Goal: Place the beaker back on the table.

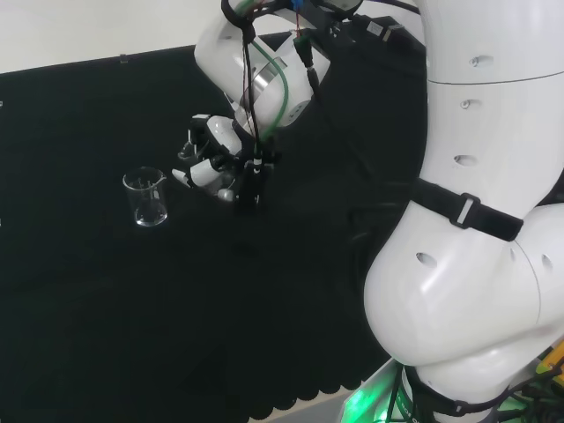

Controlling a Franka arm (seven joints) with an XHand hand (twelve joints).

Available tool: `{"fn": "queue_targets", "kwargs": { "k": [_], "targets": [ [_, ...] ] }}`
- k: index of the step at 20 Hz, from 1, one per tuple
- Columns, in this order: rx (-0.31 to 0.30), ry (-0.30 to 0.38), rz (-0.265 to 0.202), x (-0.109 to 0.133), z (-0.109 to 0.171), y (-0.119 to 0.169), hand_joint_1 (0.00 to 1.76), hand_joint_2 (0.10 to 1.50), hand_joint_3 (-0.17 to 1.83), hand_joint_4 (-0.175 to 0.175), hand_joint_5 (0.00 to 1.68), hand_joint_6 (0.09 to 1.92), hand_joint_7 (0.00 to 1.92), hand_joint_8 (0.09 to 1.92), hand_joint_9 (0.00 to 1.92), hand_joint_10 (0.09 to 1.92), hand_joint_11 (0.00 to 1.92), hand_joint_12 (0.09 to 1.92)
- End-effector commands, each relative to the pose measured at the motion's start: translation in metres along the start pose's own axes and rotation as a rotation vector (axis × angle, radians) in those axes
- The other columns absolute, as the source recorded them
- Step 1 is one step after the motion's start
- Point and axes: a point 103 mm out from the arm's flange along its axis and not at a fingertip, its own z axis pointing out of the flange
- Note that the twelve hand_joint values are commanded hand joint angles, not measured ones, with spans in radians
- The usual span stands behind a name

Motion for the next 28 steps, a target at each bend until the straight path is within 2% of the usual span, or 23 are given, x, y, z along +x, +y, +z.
{"fn": "queue_targets", "kwargs": {
  "k": [1,5,11,17,21,24,28],
  "targets": [
    [-0.02,0.017,0.013,-0.006,0.006,-0.001,1.31,0.54,0.93,-0.175,0.78,1.92,1.45,1.75,1.54,0.95,1.4,0.78],
    [0.001,0.076,-0.024,-0.008,0.006,0.001,1.3,0.53,0.92,-0.175,0.78,1.92,1.45,1.71,1.55,0.92,1.42,0.75],
    [0.017,0.164,-0.043,-0.015,0.006,0.003,1.3,0.53,0.91,-0.175,0.78,1.92,1.46,1.67,1.56,0.89,1.43,0.71],
    [0.035,0.187,-0.072,-0.016,0.007,0.003,1.3,0.53,0.91,-0.175,0.78,1.92,1.47,1.63,1.57,0.85,1.43,0.68],
    [0.062,0.205,-0.111,-0.015,0.009,0.004,1.3,0.53,0.91,-0.175,0.78,1.92,1.48,1.61,1.57,0.82,1.43,0.67],
    [0.102,0.219,-0.132,-0.016,0.009,0.005,1.3,0.53,0.91,-0.175,0.77,1.92,1.5,1.76,1.75,0.8,1.52,0.67],
    [0.147,0.237,-0.157,-0.017,0.011,0.007,1.3,0.52,0.91,-0.175,0.77,1.92,1.51,1.79,1.79,0.76,1.53,0.66]
  ]
}}
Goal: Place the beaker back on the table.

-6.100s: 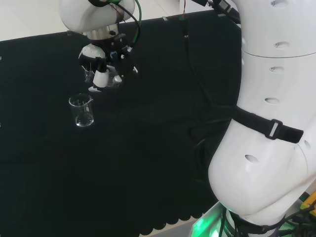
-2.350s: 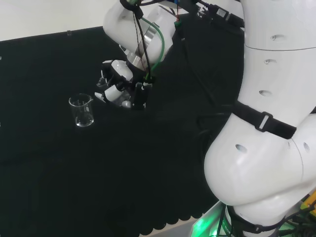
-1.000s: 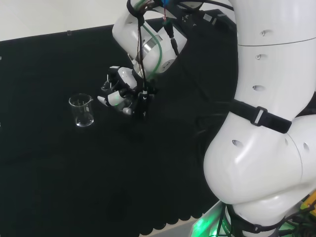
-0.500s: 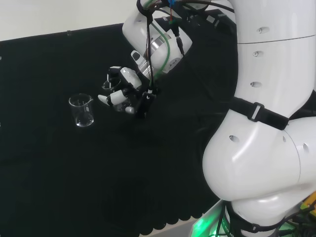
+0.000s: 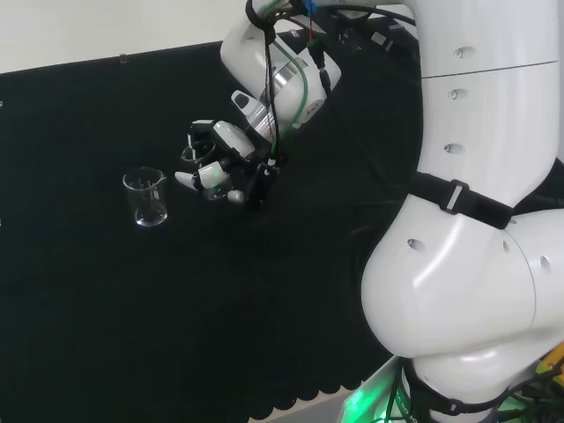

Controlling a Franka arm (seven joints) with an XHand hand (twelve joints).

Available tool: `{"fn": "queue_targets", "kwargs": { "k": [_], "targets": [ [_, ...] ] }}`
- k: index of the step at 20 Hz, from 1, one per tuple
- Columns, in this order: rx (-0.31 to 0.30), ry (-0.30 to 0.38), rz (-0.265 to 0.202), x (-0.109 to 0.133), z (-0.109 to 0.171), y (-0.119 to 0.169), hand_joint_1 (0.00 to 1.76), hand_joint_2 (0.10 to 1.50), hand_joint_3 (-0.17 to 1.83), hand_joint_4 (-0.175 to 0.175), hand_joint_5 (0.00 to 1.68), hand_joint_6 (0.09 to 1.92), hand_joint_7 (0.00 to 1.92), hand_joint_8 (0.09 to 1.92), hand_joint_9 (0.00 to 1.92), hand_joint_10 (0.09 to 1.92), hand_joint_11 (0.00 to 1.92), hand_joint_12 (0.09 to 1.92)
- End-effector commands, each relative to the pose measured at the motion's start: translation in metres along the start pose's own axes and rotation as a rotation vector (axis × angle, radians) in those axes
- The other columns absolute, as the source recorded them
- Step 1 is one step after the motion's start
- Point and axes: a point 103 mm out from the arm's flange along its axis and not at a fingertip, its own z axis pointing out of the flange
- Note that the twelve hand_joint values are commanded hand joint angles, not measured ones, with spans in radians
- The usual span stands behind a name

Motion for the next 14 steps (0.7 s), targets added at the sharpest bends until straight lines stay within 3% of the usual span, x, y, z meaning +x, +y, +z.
{"fn": "queue_targets", "kwargs": {
  "k": [1,14],
  "targets": [
    [0.066,0.031,-0.029,-0.0034,0.0007,0.0003,1.3,0.52,0.91,-0.175,0.77,1.92,1.51,1.79,1.79,0.76,1.53,0.65],
    [0.083,0.038,-0.043,-0.0087,0.004,-0.0002,1.3,0.52,0.91,-0.175,0.77,1.92,1.5,1.77,1.8,0.73,1.51,0.64]
  ]
}}
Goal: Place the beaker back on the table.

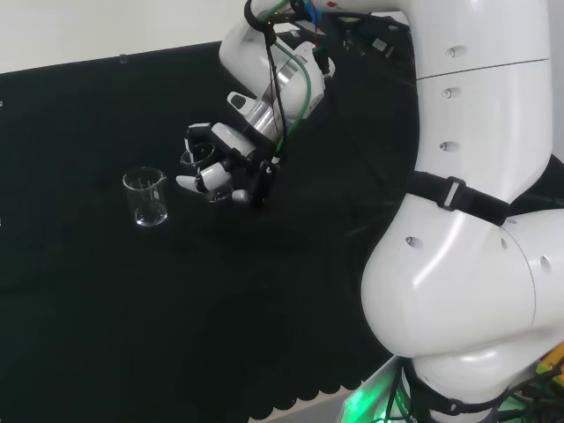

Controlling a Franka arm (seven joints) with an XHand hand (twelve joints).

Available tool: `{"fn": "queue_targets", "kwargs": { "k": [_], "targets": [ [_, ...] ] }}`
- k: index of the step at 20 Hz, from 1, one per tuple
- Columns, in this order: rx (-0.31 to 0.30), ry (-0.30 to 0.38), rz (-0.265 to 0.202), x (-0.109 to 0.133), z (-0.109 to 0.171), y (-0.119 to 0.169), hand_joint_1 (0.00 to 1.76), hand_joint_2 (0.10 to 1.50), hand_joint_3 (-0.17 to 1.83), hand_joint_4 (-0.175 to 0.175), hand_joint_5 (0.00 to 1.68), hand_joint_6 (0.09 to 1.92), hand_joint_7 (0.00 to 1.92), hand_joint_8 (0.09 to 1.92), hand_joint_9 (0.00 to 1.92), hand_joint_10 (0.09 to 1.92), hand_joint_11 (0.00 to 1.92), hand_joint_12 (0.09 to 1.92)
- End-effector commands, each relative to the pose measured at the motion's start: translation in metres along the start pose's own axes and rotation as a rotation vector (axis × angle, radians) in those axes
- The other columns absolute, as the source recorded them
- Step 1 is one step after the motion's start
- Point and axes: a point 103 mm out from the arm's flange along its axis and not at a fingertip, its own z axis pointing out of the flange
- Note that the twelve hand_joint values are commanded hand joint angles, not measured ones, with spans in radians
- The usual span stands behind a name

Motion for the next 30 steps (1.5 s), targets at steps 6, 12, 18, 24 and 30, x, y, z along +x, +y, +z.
{"fn": "queue_targets", "kwargs": {
  "k": [6,12,18,24,30],
  "targets": [
    [0.048,0.027,-0.009,-0.0051,0.001,0.0016,1.3,0.52,0.91,-0.175,0.77,1.92,1.5,1.76,1.8,0.72,1.51,0.64],
    [0.065,0.025,-0.004,-0.0084,0.0031,-0.0012,1.3,0.52,0.91,-0.175,0.76,1.92,1.5,1.73,1.79,0.68,1.5,0.63],
    [0.067,0.005,-0.005,-0.0077,0.0032,-0.0016,1.3,0.52,0.91,-0.175,0.76,1.92,1.47,1.51,1.6,0.63,1.39,0.62],
    [0.034,0.003,-0.001,-0.01,0.0054,-0.0041,1.3,0.52,0.91,-0.175,0.75,1.92,1.47,1.49,1.59,0.64,1.37,0.63],
    [0.026,-0.002,0.003,-0.0113,0.0069,-0.003,1.3,0.52,0.91,-0.175,0.75,1.92,1.46,1.46,1.57,0.64,1.36,0.64]
  ]
}}
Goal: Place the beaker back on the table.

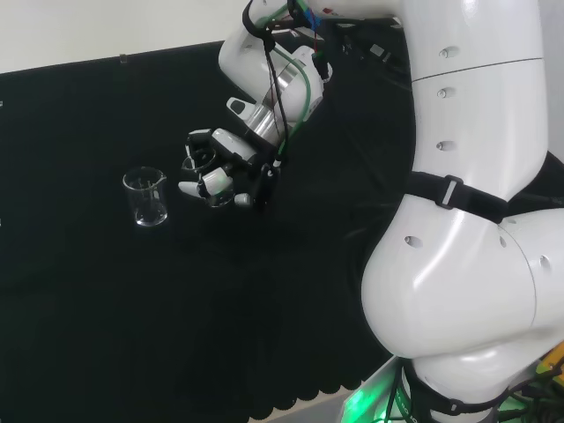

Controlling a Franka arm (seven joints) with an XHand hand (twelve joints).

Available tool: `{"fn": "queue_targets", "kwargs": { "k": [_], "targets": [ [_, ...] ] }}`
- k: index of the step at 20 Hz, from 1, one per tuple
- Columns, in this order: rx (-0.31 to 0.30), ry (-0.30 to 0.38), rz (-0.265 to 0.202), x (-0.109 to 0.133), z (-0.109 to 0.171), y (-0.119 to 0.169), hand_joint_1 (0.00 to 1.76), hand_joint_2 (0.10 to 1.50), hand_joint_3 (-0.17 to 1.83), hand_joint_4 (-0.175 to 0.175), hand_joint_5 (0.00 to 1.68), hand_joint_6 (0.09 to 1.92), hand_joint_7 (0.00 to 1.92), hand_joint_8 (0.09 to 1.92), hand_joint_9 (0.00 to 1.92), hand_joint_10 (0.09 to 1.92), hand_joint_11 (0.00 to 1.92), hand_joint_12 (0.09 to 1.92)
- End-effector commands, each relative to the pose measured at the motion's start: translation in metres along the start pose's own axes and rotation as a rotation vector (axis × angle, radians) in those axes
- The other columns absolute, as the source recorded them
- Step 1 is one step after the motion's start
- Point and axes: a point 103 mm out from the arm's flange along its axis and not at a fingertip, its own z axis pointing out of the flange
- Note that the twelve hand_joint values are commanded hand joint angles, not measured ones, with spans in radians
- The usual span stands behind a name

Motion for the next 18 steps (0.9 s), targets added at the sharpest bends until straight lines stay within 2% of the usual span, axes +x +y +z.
{"fn": "queue_targets", "kwargs": {
  "k": [1,3,7,10,12,15,18],
  "targets": [
    [-0.009,-0.002,0.004,-0.0012,0.0005,0.0012,1.29,0.52,0.91,-0.175,0.75,1.92,1.45,1.44,1.56,0.63,1.34,0.65],
    [-0.004,-0.005,0.002,-0.0012,-0.0005,0.0018,1.29,0.52,0.91,-0.175,0.73,1.92,1.44,1.41,1.54,0.63,1.32,0.67],
    [0.007,-0.029,0.003,-0.002,-0.0029,0.0014,1.28,0.51,0.92,-0.175,0.5,1.92,1.37,1.3,1.47,0.56,1.21,0.76],
    [0.011,-0.039,0.002,-0.0015,-0.0035,0.0011,1.27,0.51,0.92,-0.175,0.41,1.92,1.35,1.26,1.45,0.53,1.16,0.8],
    [0.014,-0.045,0.002,-0.0012,-0.0028,0.001,1.25,0.49,0.94,-0.175,0.45,1.92,1.34,1.24,1.43,0.51,1.11,0.85],
    [0.021,-0.048,0.004,-0.0014,-0.0035,-0.0007,1.21,0.47,0.97,-0.175,0.64,1.92,1.32,1.22,1.41,0.5,1.03,0.93],
    [0.028,-0.057,0.005,-0.0022,-0.0051,-0.0039,1.19,0.45,0.99,-0.175,0.73,1.92,1.31,1.21,1.39,0.5,0.97,0.99]
  ]
}}
